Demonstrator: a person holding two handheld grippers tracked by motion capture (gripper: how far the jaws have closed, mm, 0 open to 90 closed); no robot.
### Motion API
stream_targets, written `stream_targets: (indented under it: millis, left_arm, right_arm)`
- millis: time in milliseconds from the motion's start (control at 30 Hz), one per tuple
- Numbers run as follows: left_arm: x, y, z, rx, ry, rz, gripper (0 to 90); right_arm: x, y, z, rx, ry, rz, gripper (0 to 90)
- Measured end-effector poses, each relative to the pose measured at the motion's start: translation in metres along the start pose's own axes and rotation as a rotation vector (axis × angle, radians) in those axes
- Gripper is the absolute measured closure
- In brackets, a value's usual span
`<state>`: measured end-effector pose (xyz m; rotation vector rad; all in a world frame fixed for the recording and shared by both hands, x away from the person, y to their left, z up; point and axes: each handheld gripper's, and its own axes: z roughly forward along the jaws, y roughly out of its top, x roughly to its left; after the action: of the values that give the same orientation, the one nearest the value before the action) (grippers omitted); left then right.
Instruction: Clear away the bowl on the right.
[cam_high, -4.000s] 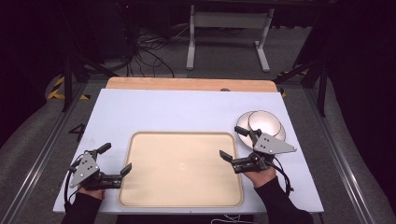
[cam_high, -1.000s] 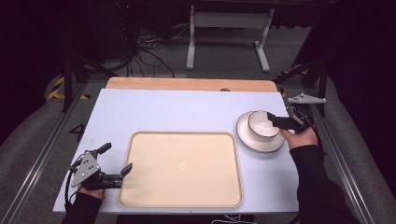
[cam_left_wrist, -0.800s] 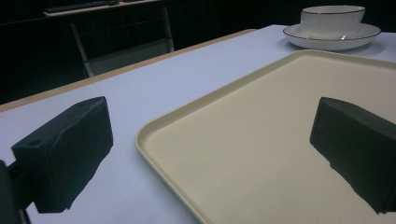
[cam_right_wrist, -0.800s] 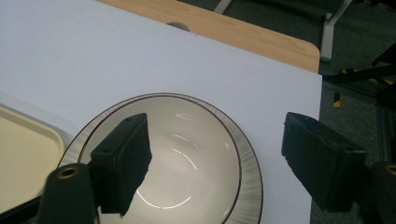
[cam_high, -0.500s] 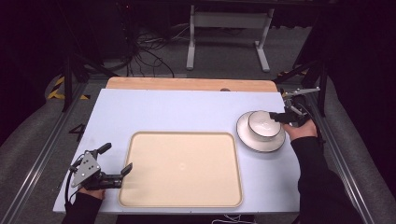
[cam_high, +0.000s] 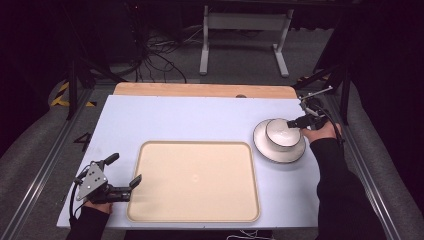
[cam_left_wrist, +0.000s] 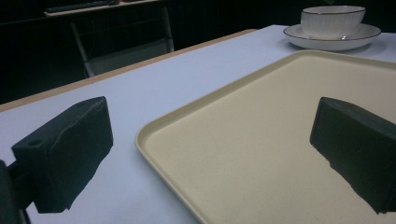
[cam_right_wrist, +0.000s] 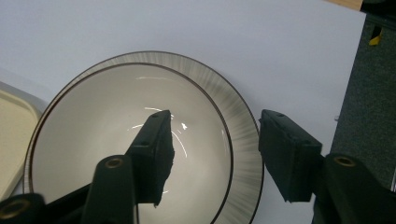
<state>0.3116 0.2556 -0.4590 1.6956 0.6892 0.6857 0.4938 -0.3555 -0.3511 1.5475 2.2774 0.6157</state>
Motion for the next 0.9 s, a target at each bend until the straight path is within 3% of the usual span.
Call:
stream_targets:
  millis: [167,400,533,800,900]
  left_arm:
    - [0.000,0.000,0.000,0.000,0.001,-0.001,0.1]
    - [0.000,0.000,0.000,-0.002,0.001,-0.001,0.2]
    - [0.000,0.000,0.000,0.000,0.001,0.000,0.2]
    - [0.000,0.000,0.000,0.001,0.002,0.000,0.2]
    - [0.000,0.000,0.000,0.001,0.001,-0.001,0.2]
  right_arm:
    - [-0.003,0.000,0.009,0.034,0.007,0.013,46.0]
    - [-0.005,0.001,0.024,0.109,0.034,0.033,51.9]
    - [-0.010,0.001,0.031,0.141,0.050,0.044,58.4]
    - [-0.017,0.000,0.040,0.191,0.126,0.073,72.0]
    - [-0.018,0.000,0.040,0.203,0.121,0.065,78.4]
